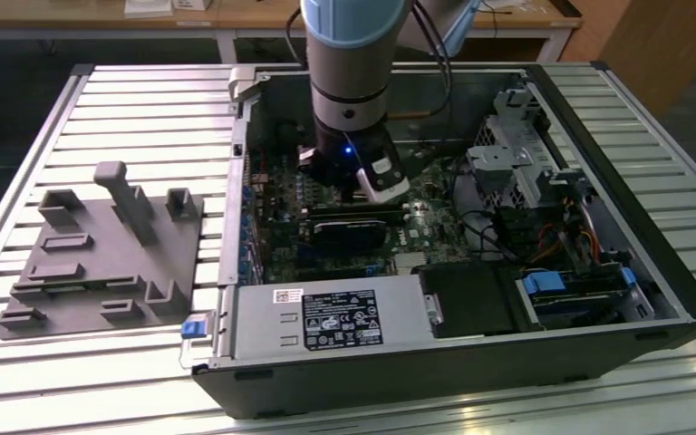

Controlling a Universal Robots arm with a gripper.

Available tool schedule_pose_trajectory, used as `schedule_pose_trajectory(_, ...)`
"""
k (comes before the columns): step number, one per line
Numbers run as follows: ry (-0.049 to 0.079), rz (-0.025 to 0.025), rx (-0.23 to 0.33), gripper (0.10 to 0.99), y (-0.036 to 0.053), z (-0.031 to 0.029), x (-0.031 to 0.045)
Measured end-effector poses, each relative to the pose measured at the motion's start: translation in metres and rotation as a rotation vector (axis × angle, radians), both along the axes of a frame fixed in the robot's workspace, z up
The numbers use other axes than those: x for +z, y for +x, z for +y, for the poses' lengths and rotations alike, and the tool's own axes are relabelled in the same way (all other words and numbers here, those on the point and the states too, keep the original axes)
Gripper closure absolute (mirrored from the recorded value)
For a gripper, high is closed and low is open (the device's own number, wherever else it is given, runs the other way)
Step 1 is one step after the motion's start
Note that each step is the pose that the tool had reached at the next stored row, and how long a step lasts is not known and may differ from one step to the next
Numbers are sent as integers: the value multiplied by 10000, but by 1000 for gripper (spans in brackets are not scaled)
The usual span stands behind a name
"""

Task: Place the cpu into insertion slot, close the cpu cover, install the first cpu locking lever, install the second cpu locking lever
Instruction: 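Install the second cpu locking lever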

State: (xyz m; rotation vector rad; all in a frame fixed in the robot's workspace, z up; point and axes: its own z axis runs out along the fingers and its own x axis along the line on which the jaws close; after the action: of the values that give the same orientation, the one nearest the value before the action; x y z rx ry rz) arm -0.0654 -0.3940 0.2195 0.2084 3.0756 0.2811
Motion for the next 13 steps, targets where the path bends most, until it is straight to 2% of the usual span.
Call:
schedule_pose_trajectory(6, 117, 1, 0, 980, -56, -17, -44)
schedule_pose_trajectory(13, 373, 1, -1, 980, -94, -36, -104)
